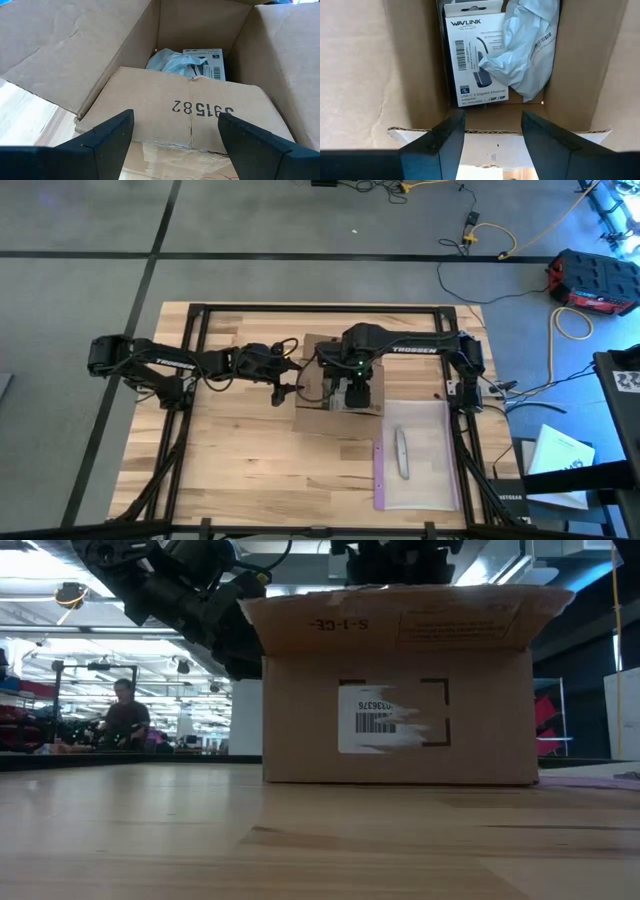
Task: Unpack boxes
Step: Open the cardboard box using the cutter
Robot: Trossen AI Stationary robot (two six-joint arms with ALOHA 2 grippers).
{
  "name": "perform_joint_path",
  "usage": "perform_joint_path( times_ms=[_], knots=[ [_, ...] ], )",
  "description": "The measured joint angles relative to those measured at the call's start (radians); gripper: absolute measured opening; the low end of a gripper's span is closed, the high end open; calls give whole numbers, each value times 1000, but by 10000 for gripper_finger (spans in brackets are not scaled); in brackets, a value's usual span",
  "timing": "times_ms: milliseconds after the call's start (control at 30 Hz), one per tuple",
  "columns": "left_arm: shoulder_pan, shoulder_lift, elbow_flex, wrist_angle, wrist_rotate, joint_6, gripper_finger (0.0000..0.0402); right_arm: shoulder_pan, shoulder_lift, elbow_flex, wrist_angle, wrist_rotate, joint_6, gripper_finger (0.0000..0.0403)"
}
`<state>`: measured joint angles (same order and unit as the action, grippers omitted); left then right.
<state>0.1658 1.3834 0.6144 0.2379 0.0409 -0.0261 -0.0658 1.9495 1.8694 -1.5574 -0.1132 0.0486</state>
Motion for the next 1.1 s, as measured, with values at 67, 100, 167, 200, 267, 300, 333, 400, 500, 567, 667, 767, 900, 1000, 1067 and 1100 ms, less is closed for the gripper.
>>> perform_joint_path(
  times_ms=[67,100,167,200,267,300,333,400,500,567,667,767,900,1000,1067,1100],
  knots=[
    [0,0,0,0,0,0,280,1,0,0,-1,-1,3,181],
    [0,0,0,0,0,0,280,1,-1,0,-1,-3,9,181],
    [0,0,0,0,0,0,280,1,-8,-1,-1,-3,27,181],
    [0,0,0,0,0,0,280,4,-15,-1,-4,-4,34,181],
    [0,0,0,0,0,0,280,8,-34,-2,-11,-3,46,181],
    [0,0,-1,0,0,0,280,11,-45,-2,-16,-2,52,181],
    [0,0,-1,-1,0,0,280,13,-55,-2,-22,-2,58,181],
    [0,0,-1,-1,0,-1,280,14,-75,-3,-29,-1,71,181],
    [0,0,-2,-2,-1,-1,280,14,-98,-5,-31,-1,95,181],
    [0,0,-2,-2,-1,-1,280,14,-111,-9,-29,-1,107,181],
    [0,0,-2,-2,-1,0,280,14,-137,-51,-16,3,120,181],
    [0,0,-1,-2,-3,-1,280,14,-172,-123,-14,7,136,181],
    [1,0,-2,-8,-4,-1,280,21,-220,-232,-9,7,162,181],
    [2,0,-2,-8,-4,0,280,21,-272,-305,-21,9,182,181],
    [4,0,-2,-7,-2,0,280,21,-300,-354,-15,12,199,181],
    [6,0,-2,-7,0,0,280,21,-313,-378,-17,14,210,181]
  ],
)
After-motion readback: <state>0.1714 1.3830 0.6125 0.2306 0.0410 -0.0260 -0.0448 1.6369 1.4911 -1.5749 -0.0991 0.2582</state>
